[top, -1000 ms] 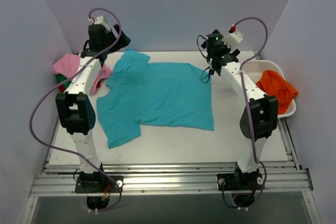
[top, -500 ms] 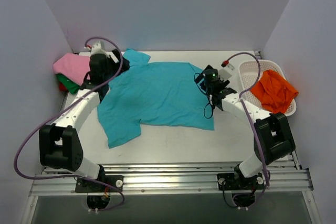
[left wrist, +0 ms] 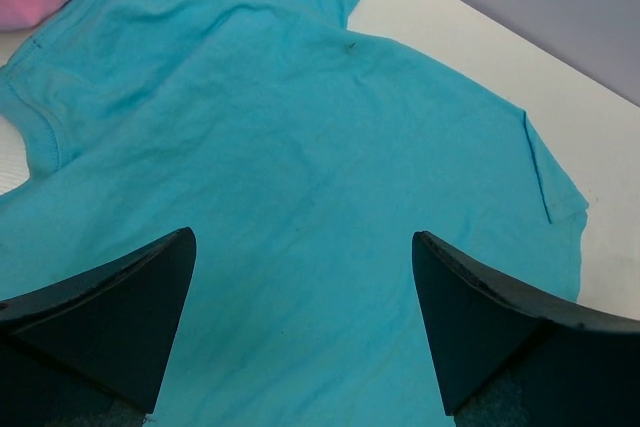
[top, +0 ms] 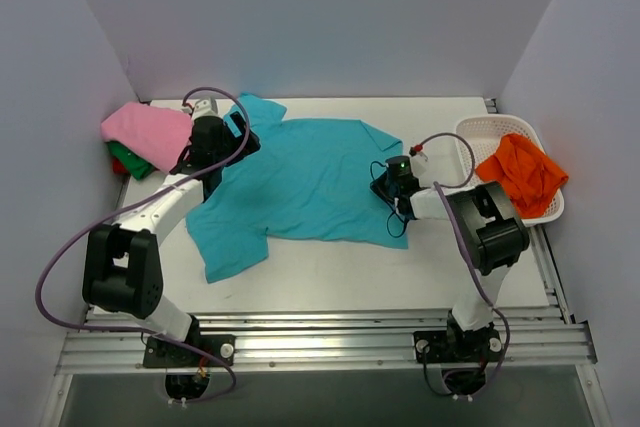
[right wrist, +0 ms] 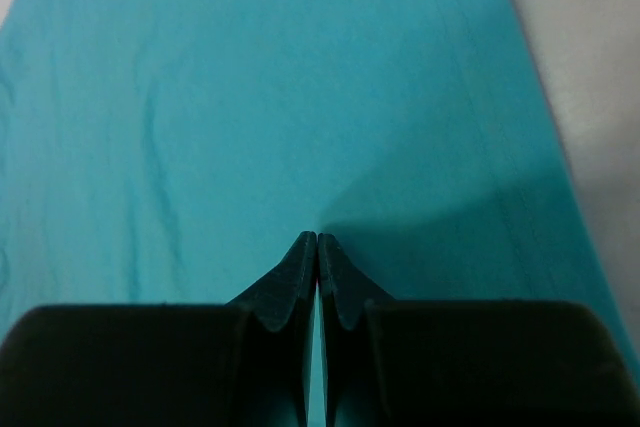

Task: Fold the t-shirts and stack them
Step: Flatten the tshirt out

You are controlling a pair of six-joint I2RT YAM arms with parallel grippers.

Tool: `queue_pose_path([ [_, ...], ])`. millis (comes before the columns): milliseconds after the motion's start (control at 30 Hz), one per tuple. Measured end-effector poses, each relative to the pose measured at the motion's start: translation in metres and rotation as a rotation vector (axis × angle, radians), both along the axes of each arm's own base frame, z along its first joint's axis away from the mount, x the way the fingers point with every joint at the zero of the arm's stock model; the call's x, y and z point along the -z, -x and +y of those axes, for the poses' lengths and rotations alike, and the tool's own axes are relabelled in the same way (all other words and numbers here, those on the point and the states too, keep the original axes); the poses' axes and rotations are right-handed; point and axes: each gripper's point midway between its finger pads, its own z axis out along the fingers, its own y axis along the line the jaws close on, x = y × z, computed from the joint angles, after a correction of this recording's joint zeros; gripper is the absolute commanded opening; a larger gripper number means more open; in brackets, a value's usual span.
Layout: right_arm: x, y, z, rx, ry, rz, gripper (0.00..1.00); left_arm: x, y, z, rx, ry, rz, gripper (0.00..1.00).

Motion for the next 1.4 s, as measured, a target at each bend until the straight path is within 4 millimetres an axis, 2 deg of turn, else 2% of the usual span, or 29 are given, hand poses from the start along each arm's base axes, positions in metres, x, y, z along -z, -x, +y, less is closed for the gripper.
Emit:
queue_pose_path([
  [67, 0.010, 0.009, -0.002, 0.008, -0.018, 0.003, 0.00, 0.001, -0.001, 0.001, -0.006, 0.001, -0.005, 0.98],
  [200, 0.010, 0.016, -0.004, 0.031, -0.066, -0.044, 0.00, 0.008, 0.000, 0.002, -0.017, 0.000, 0.005, 0.99],
  [400, 0.011, 0.048, -0.024, 0.088, -0.061, -0.039, 0.00, 0.017, -0.004, 0.002, -0.026, 0.006, 0.015, 0.99],
  [533, 0.010, 0.072, -0.053, 0.160, -0.002, 0.012, 0.00, 0.016, -0.006, 0.001, -0.031, 0.013, 0.009, 1.00],
  [667, 0.003, 0.088, -0.100, 0.282, 0.042, 0.045, 0.00, 0.017, -0.007, 0.001, -0.033, 0.014, 0.011, 1.00],
  [800, -0.010, 0.096, -0.145, 0.398, 0.072, 0.039, 0.01, 0.017, -0.007, 0.002, -0.036, 0.015, 0.009, 0.99],
  [833, -0.013, 0.097, -0.152, 0.416, 0.078, 0.036, 0.06, 0.016, -0.008, 0.002, -0.037, 0.017, 0.008, 1.00],
  [867, -0.017, 0.099, -0.156, 0.424, 0.083, 0.033, 0.30, 0.014, -0.008, 0.001, -0.038, 0.018, 0.005, 1.00],
  [933, -0.024, 0.100, -0.154, 0.413, 0.085, 0.023, 0.63, 0.008, -0.012, 0.000, -0.037, 0.022, -0.008, 1.00],
  [967, -0.030, 0.098, -0.152, 0.402, 0.083, 0.012, 0.82, 0.003, -0.014, 0.000, -0.037, 0.025, -0.018, 1.00],
  [1000, -0.038, 0.095, -0.148, 0.388, 0.084, -0.002, 0.86, -0.003, -0.017, -0.001, -0.037, 0.028, -0.030, 0.99],
  [1133, -0.089, 0.062, -0.117, 0.309, 0.092, -0.099, 0.88, -0.027, -0.027, -0.001, -0.038, 0.043, -0.082, 0.99],
  [1200, -0.124, 0.036, -0.095, 0.270, 0.082, -0.169, 0.88, -0.037, -0.033, -0.001, -0.037, 0.052, -0.101, 1.00],
  [1267, -0.147, 0.012, -0.078, 0.244, 0.070, -0.217, 0.88, -0.043, -0.039, 0.003, -0.039, 0.059, -0.113, 0.99],
  [1333, -0.151, -0.008, -0.072, 0.240, 0.071, -0.225, 0.87, -0.045, -0.041, 0.009, -0.044, 0.062, -0.116, 1.00],
  [1400, -0.138, -0.025, -0.068, 0.238, 0.085, -0.196, 0.86, -0.045, -0.042, 0.016, -0.051, 0.066, -0.115, 1.00],
])
